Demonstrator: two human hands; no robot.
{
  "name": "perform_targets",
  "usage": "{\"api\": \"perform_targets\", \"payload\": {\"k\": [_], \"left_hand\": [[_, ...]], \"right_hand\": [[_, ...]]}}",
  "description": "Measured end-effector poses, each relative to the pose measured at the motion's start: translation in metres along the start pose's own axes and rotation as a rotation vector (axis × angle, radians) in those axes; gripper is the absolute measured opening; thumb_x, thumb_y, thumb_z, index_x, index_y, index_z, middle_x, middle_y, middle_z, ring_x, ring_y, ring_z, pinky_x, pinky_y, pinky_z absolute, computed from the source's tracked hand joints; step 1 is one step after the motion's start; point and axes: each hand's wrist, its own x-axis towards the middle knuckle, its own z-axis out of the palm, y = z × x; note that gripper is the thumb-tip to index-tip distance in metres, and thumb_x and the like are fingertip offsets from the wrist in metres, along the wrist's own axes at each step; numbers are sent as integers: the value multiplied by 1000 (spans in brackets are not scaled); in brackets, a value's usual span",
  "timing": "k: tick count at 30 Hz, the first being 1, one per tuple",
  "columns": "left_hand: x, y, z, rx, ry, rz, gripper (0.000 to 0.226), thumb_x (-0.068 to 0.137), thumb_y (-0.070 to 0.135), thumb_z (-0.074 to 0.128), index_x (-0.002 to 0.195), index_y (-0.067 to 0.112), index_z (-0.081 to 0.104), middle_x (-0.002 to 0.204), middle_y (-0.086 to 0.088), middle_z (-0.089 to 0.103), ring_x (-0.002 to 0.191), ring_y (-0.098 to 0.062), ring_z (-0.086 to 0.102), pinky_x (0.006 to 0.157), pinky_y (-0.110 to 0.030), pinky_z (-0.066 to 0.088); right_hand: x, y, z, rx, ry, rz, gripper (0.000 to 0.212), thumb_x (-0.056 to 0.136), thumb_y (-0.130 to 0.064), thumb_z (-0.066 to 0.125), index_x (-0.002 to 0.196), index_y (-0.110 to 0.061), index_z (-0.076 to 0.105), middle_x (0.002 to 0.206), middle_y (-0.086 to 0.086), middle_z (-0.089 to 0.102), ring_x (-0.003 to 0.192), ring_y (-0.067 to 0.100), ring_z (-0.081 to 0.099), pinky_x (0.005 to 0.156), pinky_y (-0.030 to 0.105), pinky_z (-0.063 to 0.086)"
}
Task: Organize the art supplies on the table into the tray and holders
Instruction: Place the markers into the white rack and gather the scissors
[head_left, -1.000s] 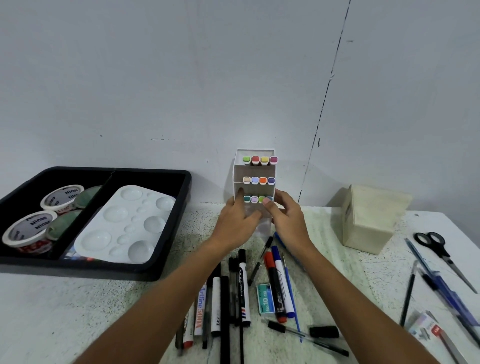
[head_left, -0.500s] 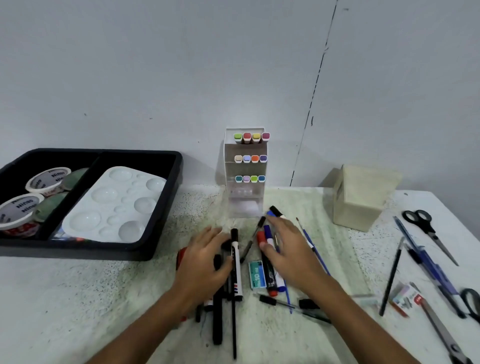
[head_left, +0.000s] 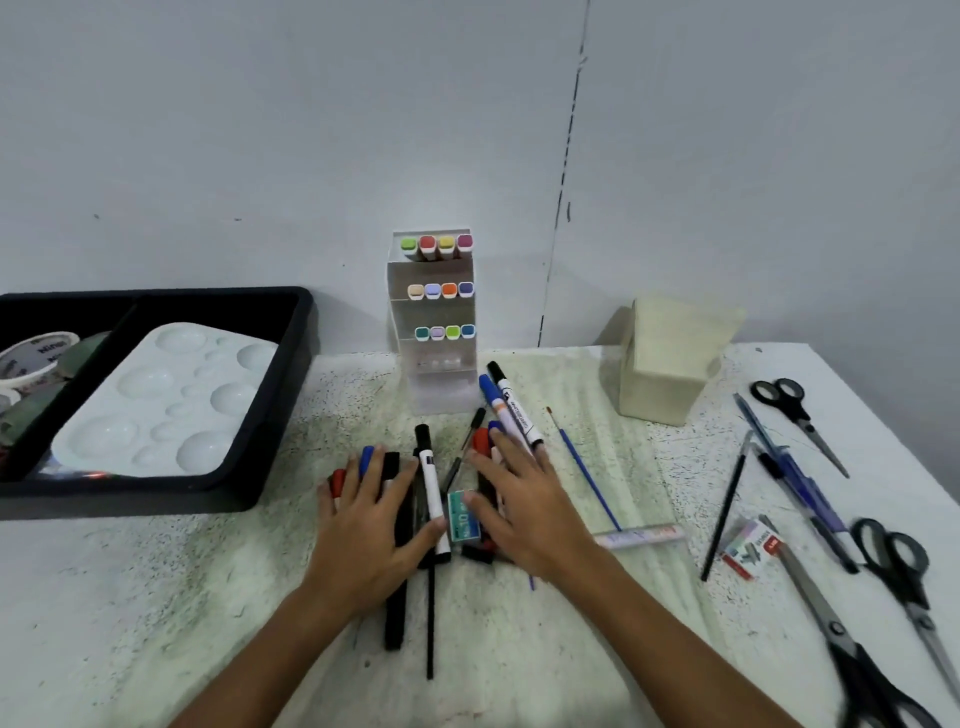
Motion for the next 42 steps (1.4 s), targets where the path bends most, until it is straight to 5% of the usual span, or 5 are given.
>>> {"api": "perform_targets", "payload": {"k": [10,14,19,28,42], "left_hand": [[10,32,18,43,-7,158,77,87,78,8,148,37,33,161,-1,4,147,-25,5,113,-64,-2],[16,42,16,-12,13,155,87,82,83,3,148,35,33,161,1,3,148,-24,3,115,-59,-2],[26,62,12,-100,44,286,84,84,81,16,140,27,48,156,-1,26,146,-19,12,116,-59,7],[44,145,31,-216,-4,784,61,93,60,40,125,12,59,131,-9,60,127,-27,51,103,-57,39],[63,178,61,-43,-177,893,91,91,72,30,142,-2,42,153,-14,33,143,-30,26,115,-50,21]], "right_hand": [[-49,37,-15,-209,106,123,46,91,-47,40,125,-22,59,130,11,60,127,35,51,103,60,38],[-41,37,-23,222,123,66,38,94,-30,50,130,-18,59,141,2,51,134,14,40,118,37,22],[-33,42,-58,714,249,233,24,93,-8,60,114,-14,68,115,-4,65,105,0,59,90,12,46],[-80,152,-138,341,514,545,20,93,-5,56,106,-13,70,98,5,71,73,14,65,66,21,52],[-85,210,-163,-49,24,728,28,101,-16,43,121,-8,61,125,15,52,104,31,56,83,32,43]]}}
